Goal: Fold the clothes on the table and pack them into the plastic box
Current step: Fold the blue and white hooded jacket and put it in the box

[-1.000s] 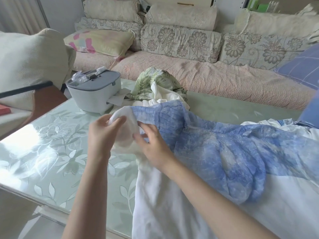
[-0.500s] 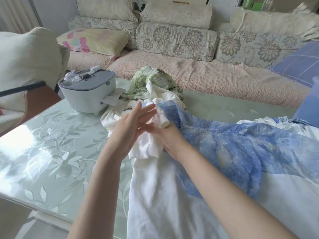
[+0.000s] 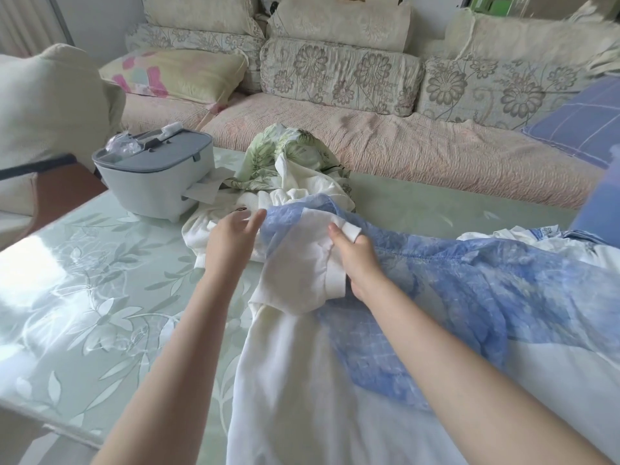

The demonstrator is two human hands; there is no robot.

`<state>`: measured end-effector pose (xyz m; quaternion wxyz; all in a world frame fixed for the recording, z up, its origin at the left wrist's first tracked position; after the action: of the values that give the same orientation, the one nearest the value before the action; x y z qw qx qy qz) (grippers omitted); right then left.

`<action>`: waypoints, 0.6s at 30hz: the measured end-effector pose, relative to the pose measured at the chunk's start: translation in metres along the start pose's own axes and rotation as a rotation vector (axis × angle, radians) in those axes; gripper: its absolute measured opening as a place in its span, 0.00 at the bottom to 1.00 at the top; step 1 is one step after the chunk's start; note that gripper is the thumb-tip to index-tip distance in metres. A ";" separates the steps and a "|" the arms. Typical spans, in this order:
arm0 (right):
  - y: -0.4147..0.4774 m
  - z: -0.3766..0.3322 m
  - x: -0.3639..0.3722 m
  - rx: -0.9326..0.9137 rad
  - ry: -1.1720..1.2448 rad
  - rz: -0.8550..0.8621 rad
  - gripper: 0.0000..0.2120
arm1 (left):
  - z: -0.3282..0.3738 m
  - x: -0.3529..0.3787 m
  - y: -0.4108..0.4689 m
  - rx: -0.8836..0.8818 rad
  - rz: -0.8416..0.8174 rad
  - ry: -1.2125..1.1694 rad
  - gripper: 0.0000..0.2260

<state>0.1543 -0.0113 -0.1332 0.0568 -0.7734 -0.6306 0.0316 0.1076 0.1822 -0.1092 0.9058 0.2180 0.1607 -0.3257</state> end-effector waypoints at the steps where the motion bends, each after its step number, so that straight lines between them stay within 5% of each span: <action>1: 0.001 0.000 -0.001 0.008 0.009 0.003 0.12 | 0.005 0.003 0.005 0.009 -0.002 0.006 0.20; 6: 0.000 0.000 0.003 -0.003 -0.049 -0.013 0.17 | 0.020 0.018 0.015 0.012 -0.111 0.125 0.18; 10: 0.000 -0.006 0.006 -0.117 -0.173 -0.020 0.14 | 0.026 0.018 0.026 0.049 0.059 0.137 0.11; 15: 0.003 -0.008 0.008 -0.235 -0.331 0.115 0.11 | 0.043 0.029 0.042 0.427 0.040 0.121 0.10; 18: -0.001 -0.006 0.009 -0.462 -0.539 0.308 0.15 | 0.042 0.034 0.049 0.555 0.046 0.274 0.12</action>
<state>0.1560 -0.0024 -0.1273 -0.2920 -0.8155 -0.4898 0.0989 0.1715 0.1773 -0.0737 0.7887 0.5027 0.1811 -0.3040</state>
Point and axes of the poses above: each hand's wrist, its own y-axis towards the middle knuckle, its own x-axis out of the palm, z = x × y, the point moved 3 cm from there along y, towards the middle knuckle, and after that the axes turned 15 degrees about z, right-handed, at the moved point
